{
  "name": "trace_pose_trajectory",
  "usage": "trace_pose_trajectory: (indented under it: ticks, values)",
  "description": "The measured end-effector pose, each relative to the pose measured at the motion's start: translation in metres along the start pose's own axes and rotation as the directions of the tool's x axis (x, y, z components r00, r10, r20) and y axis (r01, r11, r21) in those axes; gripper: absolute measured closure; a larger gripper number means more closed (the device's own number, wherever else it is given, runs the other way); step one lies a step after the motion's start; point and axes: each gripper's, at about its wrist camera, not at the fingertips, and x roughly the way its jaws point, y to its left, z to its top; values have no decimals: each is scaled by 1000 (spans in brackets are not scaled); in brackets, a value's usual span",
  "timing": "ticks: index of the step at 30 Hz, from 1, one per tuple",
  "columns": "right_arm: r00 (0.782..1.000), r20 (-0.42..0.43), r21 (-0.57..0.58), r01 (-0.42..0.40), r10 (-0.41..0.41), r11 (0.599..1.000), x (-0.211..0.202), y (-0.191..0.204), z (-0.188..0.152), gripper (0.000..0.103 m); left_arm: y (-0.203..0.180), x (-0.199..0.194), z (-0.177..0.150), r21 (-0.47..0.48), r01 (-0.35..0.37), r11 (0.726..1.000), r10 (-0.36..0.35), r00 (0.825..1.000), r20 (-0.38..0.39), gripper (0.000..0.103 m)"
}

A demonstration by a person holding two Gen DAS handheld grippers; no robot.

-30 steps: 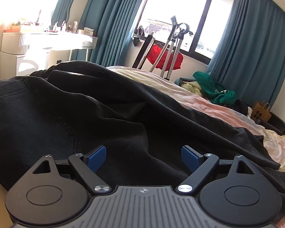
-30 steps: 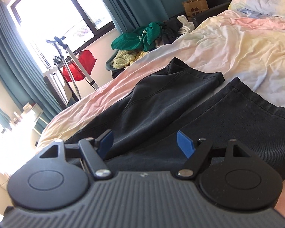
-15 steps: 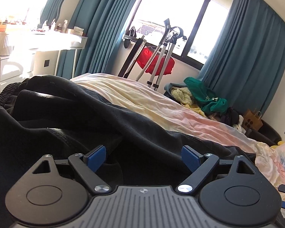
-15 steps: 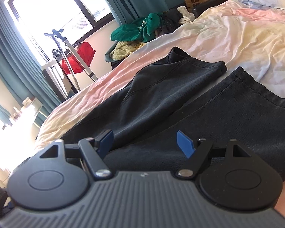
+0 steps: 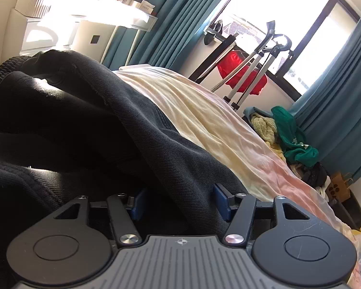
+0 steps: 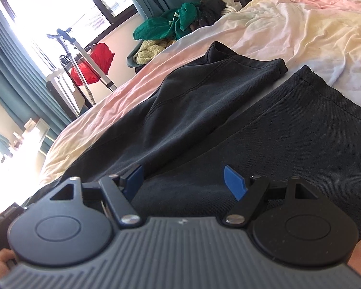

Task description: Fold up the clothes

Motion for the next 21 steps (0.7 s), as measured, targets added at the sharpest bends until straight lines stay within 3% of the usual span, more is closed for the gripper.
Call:
trace_pose_trajectory:
  ticks: [2, 3, 4, 10, 13, 16, 21]
  values:
    - [1000, -2, 6, 0, 0, 1000, 2, -1, 0, 26, -4, 2, 5, 30, 25, 999, -25, 1000, -3, 69]
    - [1000, -3, 12, 1, -1, 1000, 3, -1, 0, 26, -7, 3, 9, 49, 36, 998, -36, 999, -8, 85]
    - [1000, -4, 18, 2, -2, 1000, 3, -1, 0, 26, -11, 5, 13, 66, 46, 997, -45, 999, -14, 89]
    - [1000, -11, 37, 0, 0, 999, 3, -2, -1, 26, -38, 10, 50, 42, 92, 995, -91, 996, -8, 93]
    - [1000, -11, 66, -6, 6, 998, 4, -4, 1, 26, -55, 29, 72, 21, 78, 997, -78, 997, -4, 95]
    - [1000, -10, 76, -3, 4, 997, 5, -6, 2, 26, -66, 57, 89, -19, 34, 999, -34, 999, 4, 95]
    - [999, -28, 90, 21, -18, 996, 18, -11, 2, 26, -77, 117, 85, 92, -105, 990, 107, 994, -14, 95]
